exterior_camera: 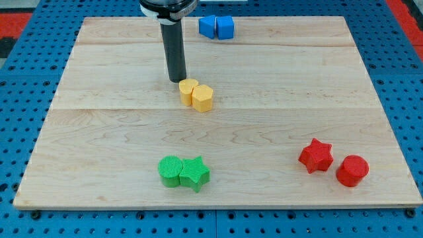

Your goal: Separate yellow heart and yellow hexagon

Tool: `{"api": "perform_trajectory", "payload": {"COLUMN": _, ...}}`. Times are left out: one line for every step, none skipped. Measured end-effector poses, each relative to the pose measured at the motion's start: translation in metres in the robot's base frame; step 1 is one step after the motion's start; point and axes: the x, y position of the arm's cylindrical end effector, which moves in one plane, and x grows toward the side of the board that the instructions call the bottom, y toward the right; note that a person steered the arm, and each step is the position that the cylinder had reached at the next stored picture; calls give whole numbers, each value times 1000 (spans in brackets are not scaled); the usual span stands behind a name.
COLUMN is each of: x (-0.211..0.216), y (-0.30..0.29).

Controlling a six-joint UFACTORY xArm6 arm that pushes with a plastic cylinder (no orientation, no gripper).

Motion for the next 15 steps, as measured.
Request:
{"api": "perform_trajectory", "payload": {"x": -1, "y": 0}}
{"api": "perform_trajectory", "payload": {"x": -1, "y": 0}}
{"api": "perform_trajectory", "payload": {"x": 3, "y": 0}}
{"api": "perform_trajectory", "payload": {"x": 3, "y": 0}}
{"api": "perform_trajectory", "payload": {"x": -1, "y": 0}}
{"api": "perform_trajectory", "payload": {"x": -5, "y": -7}}
{"api": "perform_trajectory", "payload": {"x": -4, "y": 26}}
{"api": "perform_trajectory", "payload": {"x": -3, "y": 108}}
{"api": "perform_trajectory", "payload": {"x": 83, "y": 161}}
{"api": "perform_trajectory", "payload": {"x": 82, "y": 117}}
{"api": "perform_trajectory", "payload": {"x": 45, "y": 76}}
{"api": "perform_trajectory", "payload": {"x": 23, "y": 40}}
{"api": "perform_trajectory", "payload": {"x": 25, "y": 40}}
{"api": "perform_trajectory", "payload": {"x": 30, "y": 40}}
{"api": "perform_trajectory", "payload": {"x": 28, "y": 31}}
